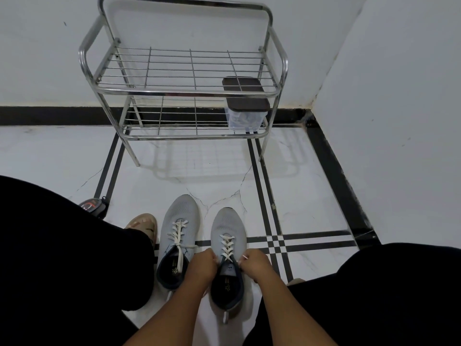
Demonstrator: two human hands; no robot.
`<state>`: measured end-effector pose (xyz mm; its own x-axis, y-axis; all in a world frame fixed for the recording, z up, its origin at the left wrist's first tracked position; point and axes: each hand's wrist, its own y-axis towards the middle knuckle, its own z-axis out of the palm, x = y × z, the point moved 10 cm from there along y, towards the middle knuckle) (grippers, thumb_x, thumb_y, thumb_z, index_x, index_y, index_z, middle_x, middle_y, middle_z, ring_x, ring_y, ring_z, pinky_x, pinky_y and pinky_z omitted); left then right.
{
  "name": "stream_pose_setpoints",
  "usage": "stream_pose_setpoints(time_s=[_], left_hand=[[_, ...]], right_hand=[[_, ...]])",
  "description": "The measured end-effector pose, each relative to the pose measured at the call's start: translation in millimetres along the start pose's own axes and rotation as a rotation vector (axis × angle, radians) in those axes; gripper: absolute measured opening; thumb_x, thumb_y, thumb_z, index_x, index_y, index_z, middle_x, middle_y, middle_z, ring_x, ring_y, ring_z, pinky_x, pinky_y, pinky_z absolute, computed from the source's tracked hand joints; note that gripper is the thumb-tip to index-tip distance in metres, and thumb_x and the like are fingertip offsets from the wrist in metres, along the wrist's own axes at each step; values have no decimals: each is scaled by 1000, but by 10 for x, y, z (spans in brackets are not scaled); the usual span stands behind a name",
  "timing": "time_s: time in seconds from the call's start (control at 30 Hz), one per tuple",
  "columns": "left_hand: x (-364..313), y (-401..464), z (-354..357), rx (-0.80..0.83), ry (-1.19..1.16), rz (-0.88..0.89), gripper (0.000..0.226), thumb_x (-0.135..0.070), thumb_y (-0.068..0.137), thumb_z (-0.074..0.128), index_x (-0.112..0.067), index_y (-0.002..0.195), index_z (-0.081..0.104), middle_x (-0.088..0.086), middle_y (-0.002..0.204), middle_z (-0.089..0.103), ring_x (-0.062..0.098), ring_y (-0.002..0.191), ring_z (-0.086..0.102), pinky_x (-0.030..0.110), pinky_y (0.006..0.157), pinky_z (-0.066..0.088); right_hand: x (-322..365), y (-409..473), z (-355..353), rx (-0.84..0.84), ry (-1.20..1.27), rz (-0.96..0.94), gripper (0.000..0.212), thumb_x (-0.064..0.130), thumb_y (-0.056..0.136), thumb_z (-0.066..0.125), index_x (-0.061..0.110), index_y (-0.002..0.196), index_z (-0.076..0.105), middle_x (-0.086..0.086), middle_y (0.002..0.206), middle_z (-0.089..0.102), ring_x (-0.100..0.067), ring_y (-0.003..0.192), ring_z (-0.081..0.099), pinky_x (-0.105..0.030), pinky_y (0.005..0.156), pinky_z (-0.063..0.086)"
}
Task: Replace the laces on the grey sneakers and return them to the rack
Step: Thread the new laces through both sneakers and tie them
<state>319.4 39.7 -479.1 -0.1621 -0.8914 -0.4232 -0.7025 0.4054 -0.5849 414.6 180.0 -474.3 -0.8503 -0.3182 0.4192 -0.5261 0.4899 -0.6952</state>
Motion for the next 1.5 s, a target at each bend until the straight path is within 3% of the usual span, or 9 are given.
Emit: stream_pose_setpoints(time_s=[0.23,0.37,0.5,0.73,0.87,1.03,1.13,1.23,1.5], left_hand=[[23,7,-10,-52,-21,-24,21,-27,98,43,-10,101,54,13,109,63,29,102,59,30,77,43],[-14,45,58,113,25,-80,33,-28,97,41,-6,116,57,15,121,61,29,111,58,31,88,46],[-200,127,-247,123,173,-49,43,-33,94,36,-6,119,60,15,127,58,30,117,52,35,99,39],[-859,-47,-1047,47,36,114,24,-26,88,47,-11,84,65,8,100,65,25,93,53,31,78,33],[-1180,-335,-1548,-66,-64,215,28,-35,87,53,-17,73,70,2,84,66,25,96,57,36,88,48],[-1436,-676,-1973,-203,25,333,33,-45,90,55,-28,62,60,-12,67,57,17,89,54,47,111,27],[-1544,-839,-2115,-237,12,428,25,-43,89,61,-25,72,59,-7,80,62,18,90,59,41,94,44],[-1636,-963,-2203,-267,-28,504,18,-34,83,71,-23,79,58,-8,78,60,15,81,59,29,68,43],[-1642,-1037,-2250,-359,-227,534,19,-28,80,76,-27,72,59,-8,75,63,5,69,54,19,58,39]], right_hand=[[-31,-3,-4,6,-72,27,28,13,88,53,4,112,65,-16,115,65,-31,105,62,-33,86,52],[-16,-53,-39,-2,27,64,34,24,89,54,9,120,49,-11,123,58,-27,110,58,-31,86,48],[268,-56,-364,-96,128,35,37,18,99,34,4,133,40,-16,131,53,-28,110,55,-25,77,42],[929,-409,-1238,-307,344,-277,29,13,101,40,10,107,68,-1,98,62,-15,82,55,-22,70,41],[1155,-706,-1553,-343,512,-399,22,14,97,51,16,103,72,5,99,66,-4,83,56,-19,71,42],[1335,-1016,-1766,-300,685,-531,18,14,92,62,19,104,74,12,101,71,2,99,62,-10,80,43],[1418,-1172,-1857,-297,705,-590,14,16,88,68,26,95,75,16,94,73,8,90,64,-9,77,45],[1480,-1274,-1904,-323,621,-618,11,17,85,71,24,93,75,5,91,75,-4,92,68,-16,82,48],[1518,-1400,-1930,-350,533,-631,7,19,82,74,19,89,74,3,81,74,-8,83,69,-18,73,51]])
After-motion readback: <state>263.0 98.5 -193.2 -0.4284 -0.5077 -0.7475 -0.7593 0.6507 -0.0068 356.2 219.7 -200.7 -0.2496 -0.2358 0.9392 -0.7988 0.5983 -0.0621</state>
